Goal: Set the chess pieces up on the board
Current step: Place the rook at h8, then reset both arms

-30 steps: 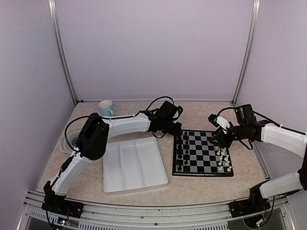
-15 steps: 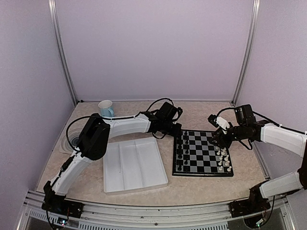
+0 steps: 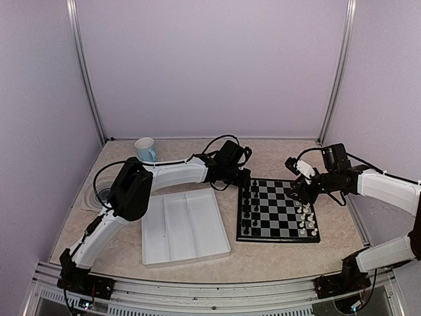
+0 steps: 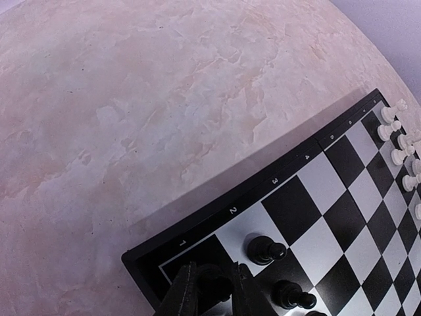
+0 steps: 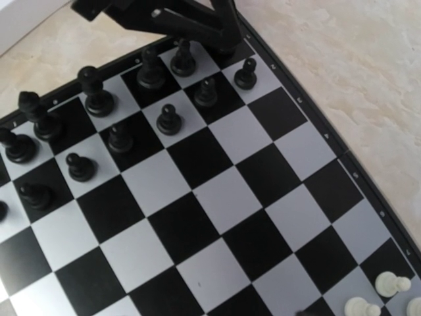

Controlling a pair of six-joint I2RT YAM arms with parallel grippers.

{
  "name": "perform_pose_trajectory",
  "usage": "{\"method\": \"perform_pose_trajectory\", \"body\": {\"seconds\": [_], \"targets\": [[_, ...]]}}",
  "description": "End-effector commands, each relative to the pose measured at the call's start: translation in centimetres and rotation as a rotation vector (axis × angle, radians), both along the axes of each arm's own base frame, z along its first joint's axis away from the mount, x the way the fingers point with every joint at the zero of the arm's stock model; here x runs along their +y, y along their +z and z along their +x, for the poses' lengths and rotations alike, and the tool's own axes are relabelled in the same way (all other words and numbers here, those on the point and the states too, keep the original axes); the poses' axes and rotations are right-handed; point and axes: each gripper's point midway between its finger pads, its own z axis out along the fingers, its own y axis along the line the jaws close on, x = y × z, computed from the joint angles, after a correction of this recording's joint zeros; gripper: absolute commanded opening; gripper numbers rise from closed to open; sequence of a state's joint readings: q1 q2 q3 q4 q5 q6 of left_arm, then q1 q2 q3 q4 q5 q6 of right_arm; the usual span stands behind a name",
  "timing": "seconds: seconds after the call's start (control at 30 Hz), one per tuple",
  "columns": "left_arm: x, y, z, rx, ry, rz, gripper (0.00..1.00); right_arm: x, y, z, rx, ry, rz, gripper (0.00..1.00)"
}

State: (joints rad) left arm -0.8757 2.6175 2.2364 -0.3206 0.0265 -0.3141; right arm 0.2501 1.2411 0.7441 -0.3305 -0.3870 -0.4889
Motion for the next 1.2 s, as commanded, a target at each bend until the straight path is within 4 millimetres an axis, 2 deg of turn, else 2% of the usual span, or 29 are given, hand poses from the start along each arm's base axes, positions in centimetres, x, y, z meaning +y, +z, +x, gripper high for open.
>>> {"method": "perform_pose_trajectory", "body": {"seconds": [0.0, 0.1, 0.2, 0.3, 0.37, 0.43, 0.53, 0.57, 0.67, 0.7, 0.77, 0.8, 0.83, 0.87, 0.9, 0.93, 0.97, 1.0, 1.03, 1.1, 1.13, 1.17], "targets": [[-0.4, 0.1, 0.8, -0.003, 0.008, -0.032, 0.21, -0.2, -0.2, 0.1, 0.005, 0.001, 0.007, 0.54], [-0.4, -0.1, 0.9, -0.002, 0.009, -0.031, 0.21, -0.2, -0.3, 0.1, 0.007, 0.001, 0.006, 0.55], [-0.3, 0.0, 0.9, -0.003, 0.012, -0.028, 0.26, -0.1, -0.3, 0.1, 0.010, 0.003, 0.009, 0.55], [-0.3, 1.1, 0.8, -0.014, 0.012, -0.037, 0.32, 0.0, 0.0, 0.1, 0.012, 0.002, 0.019, 0.54], [-0.1, 2.5, 1.0, -0.033, 0.026, -0.051, 0.35, 0.1, 0.3, 0.2, 0.009, 0.001, 0.026, 0.54], [0.0, 4.2, 1.1, -0.055, 0.036, -0.069, 0.38, 0.0, 1.0, 0.4, -0.009, -0.009, 0.027, 0.54], [0.1, 8.5, 1.0, -0.097, 0.035, -0.116, 0.43, -0.3, 2.9, 1.0, -0.079, -0.036, 0.036, 0.54], [0.2, 10.6, 0.8, -0.118, 0.031, -0.134, 0.44, -0.4, 3.8, 1.3, -0.098, -0.044, 0.037, 0.56], [1.5, 14.6, 0.7, -0.190, 0.061, -0.125, 0.52, -1.3, 6.6, 2.8, -0.136, -0.104, 0.044, 0.63], [2.3, 16.9, 0.6, -0.223, 0.074, -0.129, 0.56, -1.9, 7.8, 3.5, -0.153, -0.137, 0.054, 0.69], [4.0, 19.2, 0.3, -0.266, 0.111, -0.107, 0.68, -3.4, 10.4, 5.0, -0.189, -0.219, 0.079, 0.93], [5.1, 21.2, 0.0, -0.293, 0.127, -0.108, 0.94, -4.2, 11.9, 5.6, -0.209, -0.261, 0.099, 0.98], [6.1, 21.8, -0.1, -0.305, 0.144, -0.091, 0.98, -5.0, 13.2, 6.1, -0.222, -0.297, 0.121, 0.99], [7.3, 22.9, -0.4, -0.320, 0.162, -0.081, 0.99, -5.6, 15.2, 6.5, -0.250, -0.326, 0.153, 0.99], [8.5, 23.0, -0.5, -0.321, 0.183, -0.059, 0.99, -6.1, 16.5, 6.8, -0.266, -0.366, 0.181, 0.99], [10.0, 24.5, -1.0, -0.336, 0.208, -0.060, 0.99, -6.8, 17.6, 7.2, -0.284, -0.417, 0.201, 0.99], [11.4, 24.8, -1.3, -0.337, 0.231, -0.044, 0.99, -7.2, 18.5, 7.4, -0.295, -0.453, 0.220, 0.99], [12.6, 24.5, -1.6, -0.334, 0.254, -0.019, 0.99, -7.5, 19.0, 7.4, -0.297, -0.485, 0.234, 0.99], [14.1, 25.4, -2.3, -0.345, 0.279, -0.018, 0.99, -7.9, 19.4, 7.4, -0.304, -0.518, 0.246, 0.99], [16.6, 25.0, -3.3, -0.345, 0.325, 0.006, 0.99, -8.5, 19.8, 7.0, -0.334, -0.552, 0.252, 0.99], [17.7, 24.2, -3.7, -0.336, 0.340, 0.025, 0.99, -8.7, 19.6, 6.7, -0.349, -0.555, 0.249, 0.99], [19.0, 24.4, -4.4, -0.339, 0.359, 0.021, 0.99, -8.8, 19.5, 6.3, -0.370, -0.555, 0.249, 0.99]]}}
